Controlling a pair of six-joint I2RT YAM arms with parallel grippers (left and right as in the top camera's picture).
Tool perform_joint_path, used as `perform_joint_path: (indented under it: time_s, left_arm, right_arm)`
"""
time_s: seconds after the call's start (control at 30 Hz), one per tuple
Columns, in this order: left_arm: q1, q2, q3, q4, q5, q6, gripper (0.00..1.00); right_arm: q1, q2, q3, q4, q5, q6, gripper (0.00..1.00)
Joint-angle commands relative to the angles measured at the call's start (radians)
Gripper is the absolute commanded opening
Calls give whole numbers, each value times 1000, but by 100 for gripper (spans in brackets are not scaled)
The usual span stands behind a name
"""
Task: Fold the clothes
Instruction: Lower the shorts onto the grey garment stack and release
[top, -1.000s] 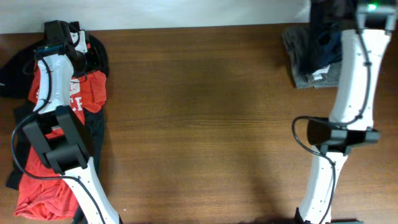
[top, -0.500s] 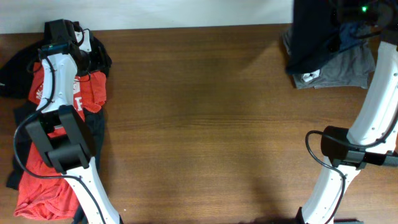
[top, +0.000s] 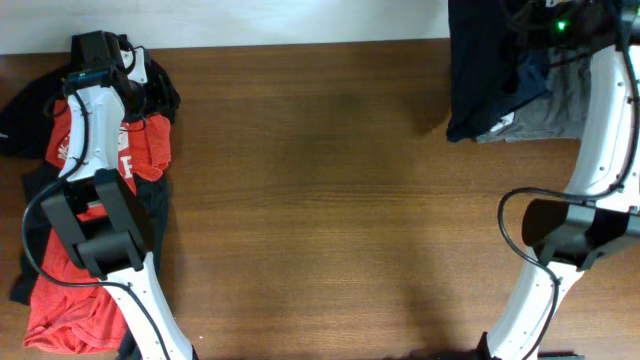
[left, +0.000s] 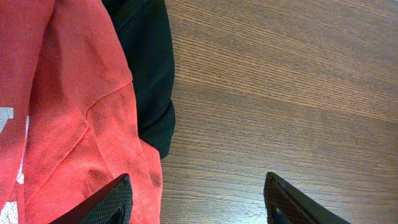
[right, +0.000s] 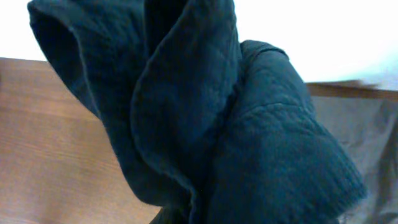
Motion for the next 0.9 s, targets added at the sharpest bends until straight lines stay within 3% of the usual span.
perform_joint_path:
  time_s: [0.0,0.87]
  left_arm:
    - [-5,9,-3,2,0,-6,68]
    - [-5,9,-3,1,0,-7,67]
  right_arm:
    - [-27,-4,-7,29,-37,5,4]
    - [-243,212,-14,221,-46,-23,4]
